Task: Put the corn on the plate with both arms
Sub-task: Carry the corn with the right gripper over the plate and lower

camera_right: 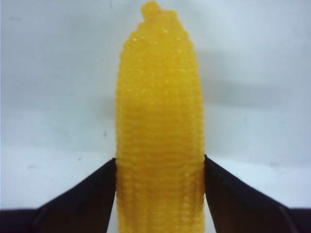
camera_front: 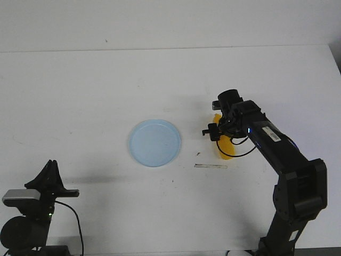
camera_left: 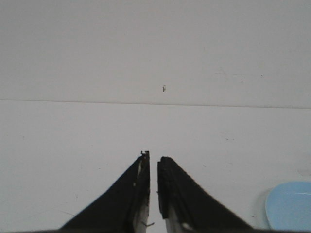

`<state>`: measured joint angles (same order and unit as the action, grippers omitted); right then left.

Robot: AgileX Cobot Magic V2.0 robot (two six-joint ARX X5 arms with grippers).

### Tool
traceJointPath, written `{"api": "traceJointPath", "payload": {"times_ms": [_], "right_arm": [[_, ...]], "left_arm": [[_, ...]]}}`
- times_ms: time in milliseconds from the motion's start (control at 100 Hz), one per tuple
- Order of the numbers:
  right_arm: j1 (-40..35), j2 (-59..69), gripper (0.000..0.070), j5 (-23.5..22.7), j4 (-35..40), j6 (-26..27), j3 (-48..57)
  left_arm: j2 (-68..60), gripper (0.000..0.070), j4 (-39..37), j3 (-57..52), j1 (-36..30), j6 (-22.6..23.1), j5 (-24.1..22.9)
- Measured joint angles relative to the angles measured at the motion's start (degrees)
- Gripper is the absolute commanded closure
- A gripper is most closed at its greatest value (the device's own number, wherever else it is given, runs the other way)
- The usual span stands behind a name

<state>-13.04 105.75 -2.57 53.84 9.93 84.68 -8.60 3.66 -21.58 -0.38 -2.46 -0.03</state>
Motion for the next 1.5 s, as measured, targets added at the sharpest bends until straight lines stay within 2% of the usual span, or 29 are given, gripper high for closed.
{"api": "traceJointPath", "payload": {"times_ms": [110, 300, 360, 530, 800, 990, 1150, 1360, 1420, 1500], "right_arm": [[-0.70, -1.20, 0.0378, -6.25, 0.04, 0.39, 2.38], [-4.81, -2.67, 0.0377, -24.48, -4.61, 1.97, 5.55], [-6.36, -2.64, 0.0376, -27.23, -6.19, 3.30, 5.51], [-11.78, -1.84, 0.0376, -27.41, -12.22, 7.04, 5.49], [-17.84, 3.48, 0.0376, -27.39, -15.82, 10.54, 5.49], [-19.21, 5.88, 0.0355, -27.02, -16.96, 11.15, 5.49], [-19.23, 7.54, 0.0347, -24.22, -17.31, 11.30, 5.49], [-19.19, 8.46, 0.0344, -24.06, -18.40, 11.26, 5.49], [-19.21, 8.46, 0.0317, -24.06, -19.06, 11.23, 5.49], [-19.19, 8.46, 0.0238, -24.04, -18.97, 11.19, 5.49]], "left_arm": [[0.00, 0.0657, 0.00, 0.00, 0.00, 0.00, 0.00], [0.00, 0.0657, 0.00, 0.00, 0.00, 0.00, 0.00], [0.00, 0.0657, 0.00, 0.00, 0.00, 0.00, 0.00], [0.00, 0.0657, 0.00, 0.00, 0.00, 0.00, 0.00], [0.00, 0.0657, 0.00, 0.00, 0.00, 0.00, 0.00], [0.00, 0.0657, 0.00, 0.00, 0.00, 0.00, 0.00], [0.00, 0.0657, 0.00, 0.00, 0.00, 0.00, 0.00], [0.00, 0.0657, 0.00, 0.00, 0.00, 0.00, 0.00], [0.00, 0.0657, 0.00, 0.00, 0.00, 0.00, 0.00], [0.00, 0.0657, 0.00, 0.00, 0.00, 0.00, 0.00]]}}
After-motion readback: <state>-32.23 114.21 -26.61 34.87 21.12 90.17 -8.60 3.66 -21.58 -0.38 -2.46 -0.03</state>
